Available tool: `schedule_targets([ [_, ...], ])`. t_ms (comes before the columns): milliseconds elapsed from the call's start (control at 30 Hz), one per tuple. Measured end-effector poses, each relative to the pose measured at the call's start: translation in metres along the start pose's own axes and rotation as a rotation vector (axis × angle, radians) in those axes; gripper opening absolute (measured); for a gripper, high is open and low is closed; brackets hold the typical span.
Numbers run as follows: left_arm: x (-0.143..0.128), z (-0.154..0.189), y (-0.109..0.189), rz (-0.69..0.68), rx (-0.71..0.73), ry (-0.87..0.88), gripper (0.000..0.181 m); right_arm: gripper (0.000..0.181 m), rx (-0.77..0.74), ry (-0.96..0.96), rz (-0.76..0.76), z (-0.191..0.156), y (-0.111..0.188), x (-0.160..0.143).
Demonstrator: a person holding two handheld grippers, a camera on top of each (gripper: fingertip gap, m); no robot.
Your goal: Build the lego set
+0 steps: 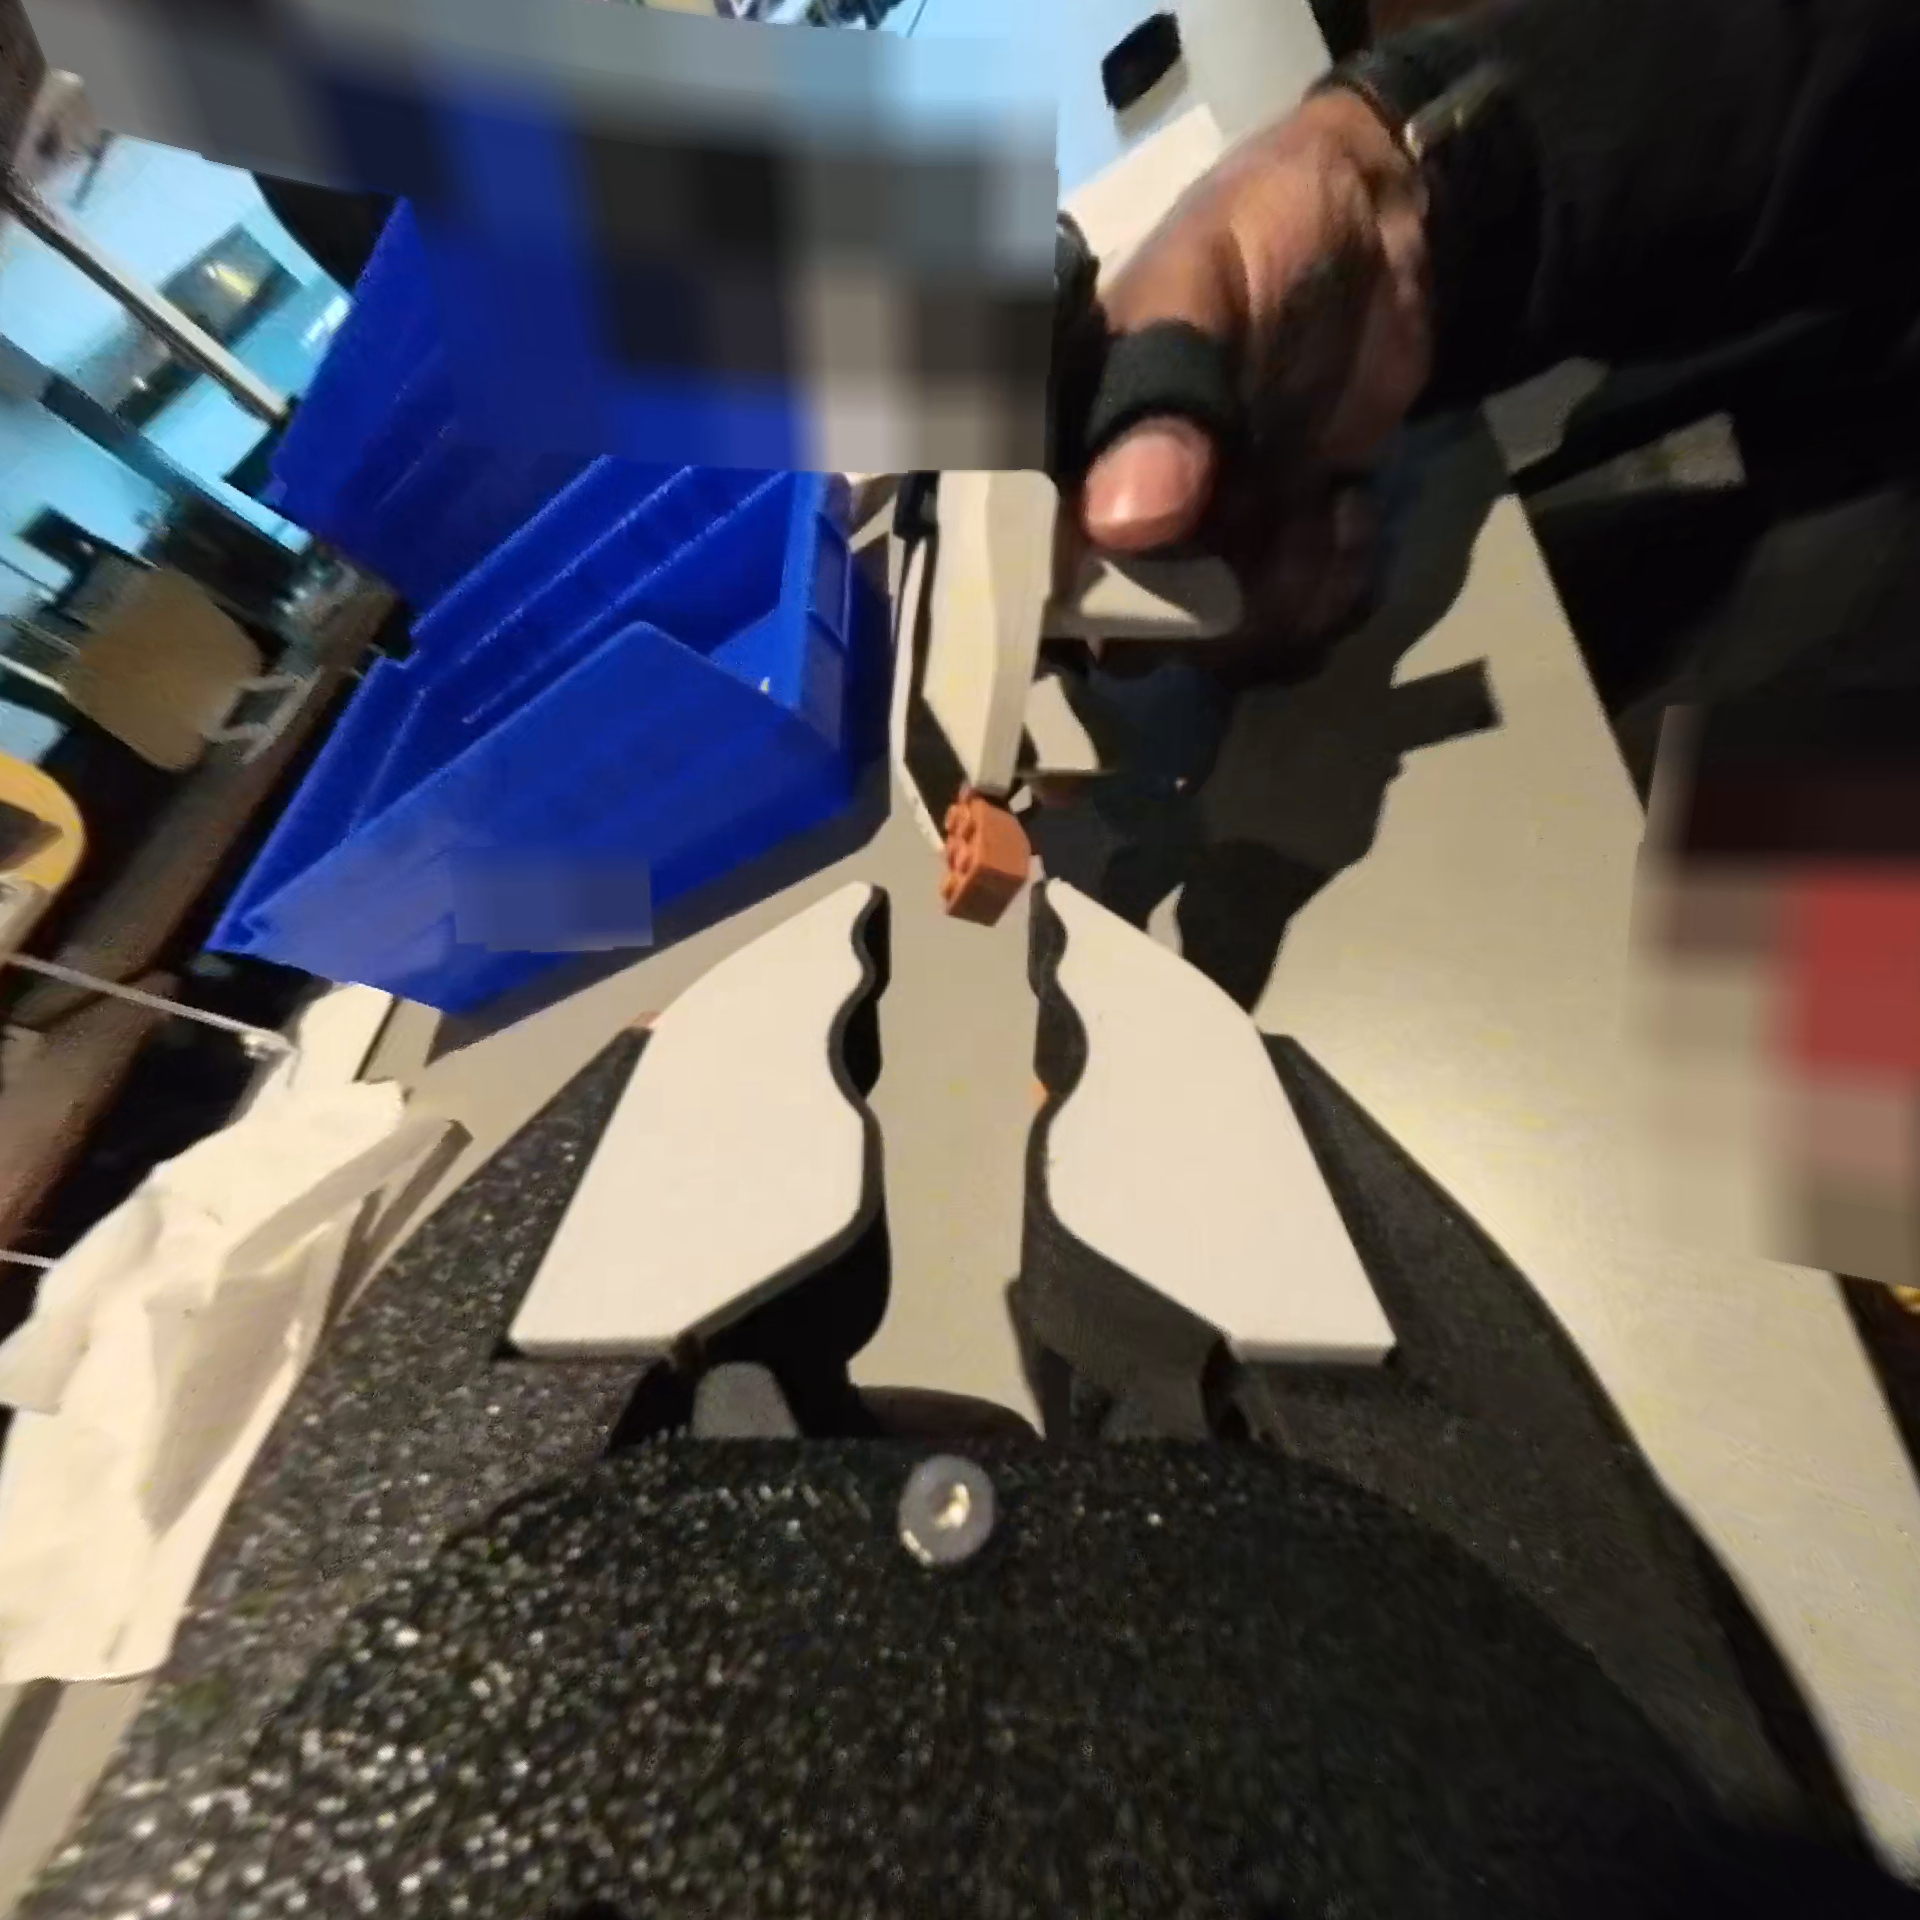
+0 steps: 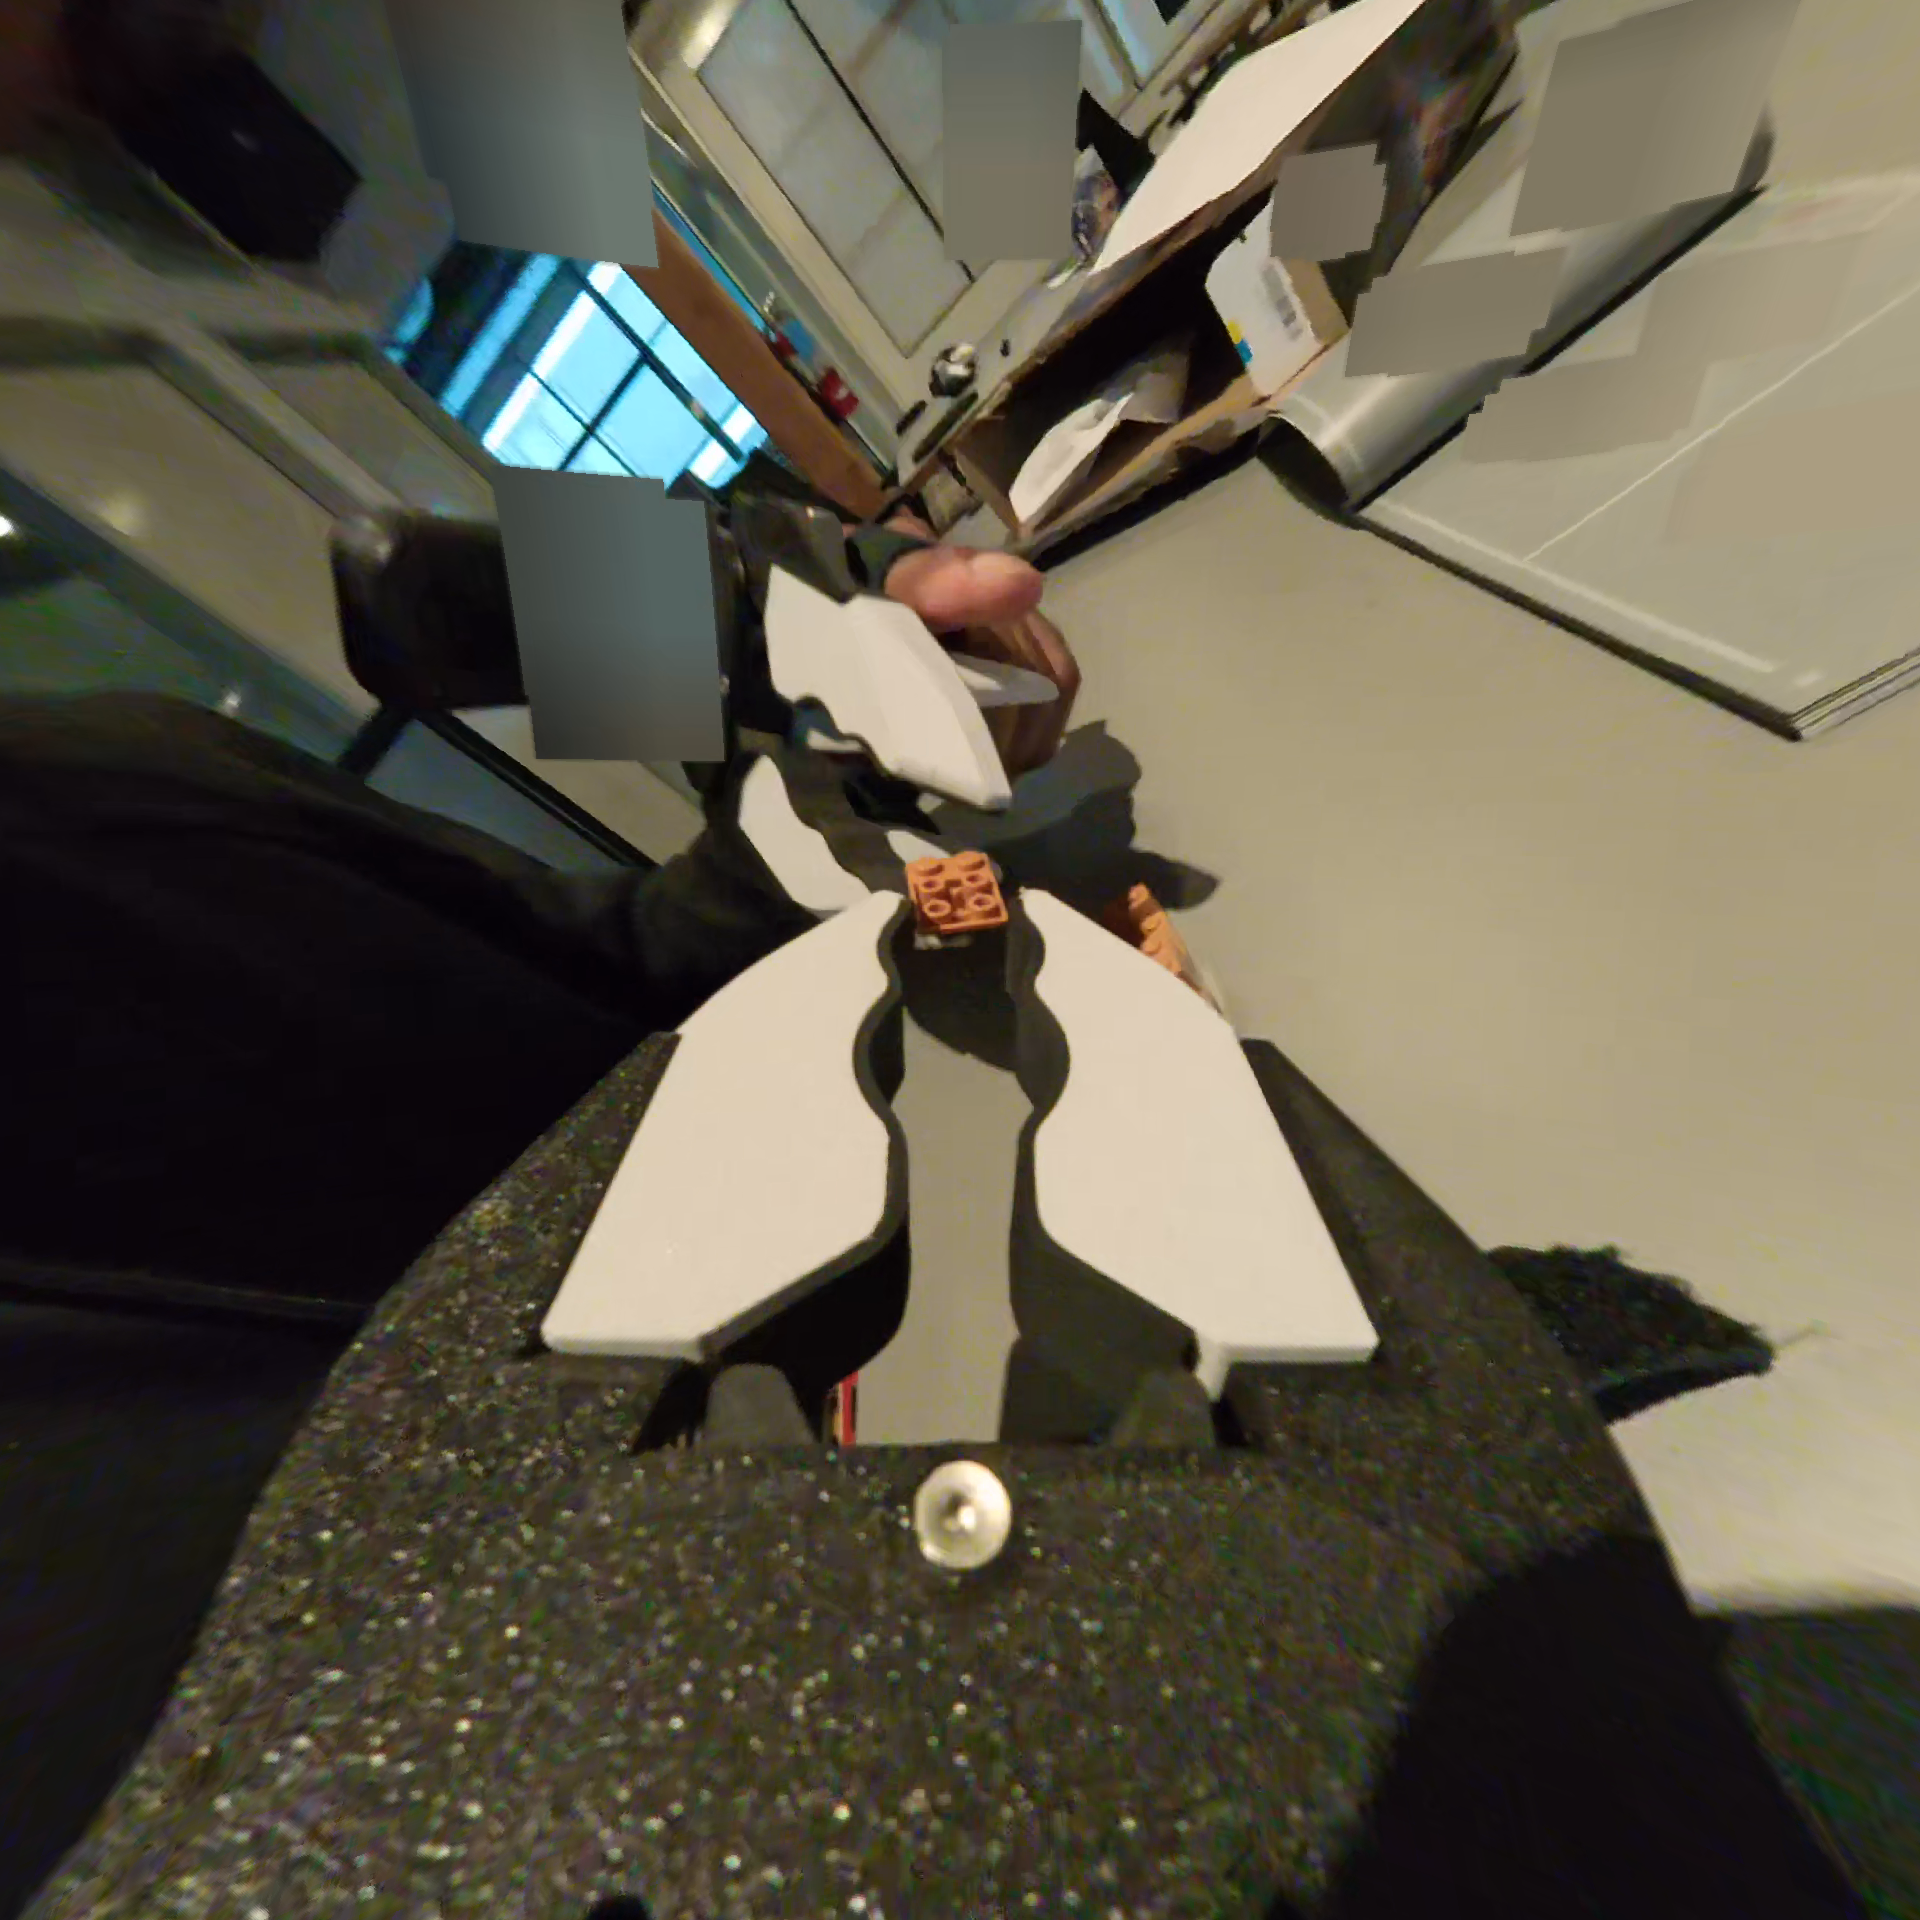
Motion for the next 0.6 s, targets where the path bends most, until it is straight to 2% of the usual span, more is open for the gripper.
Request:
schedule_targets([
  [133,-0.001,0.007,0.001,0.033,0.002,-0.079,0.022,0.016,0.021,-0.041,0.009,-0.001,0.000,-0.002],
  [300,0.010,0.008,0.001,0.105,0.051,-0.166,0.020,0.016,0.057,-0.078,-0.007,-0.004,-0.003,-0.004],
  [400,0.008,0.008,-0.003,0.090,0.076,-0.188,0.012,0.016,0.069,-0.083,0.003,-0.005,-0.007,-0.005],
  [500,0.008,0.005,-0.003,0.128,0.068,-0.079,0.011,0.016,0.078,-0.026,0.028,-0.006,-0.005,-0.003],
  [600,0.010,0.002,0.001,0.194,0.003,0.105,0.011,0.018,0.015,0.260,0.090,-0.012,0.004,0.004],
])
Point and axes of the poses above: each gripper's, where its closed fingertips meet, y back along the fingers, x out of its top, z = x × y across the jaws, the point moved 3 cm from there along y, back along the fingers, and after that the axes turned 5 degrees about -y, right-handed, at the moved point
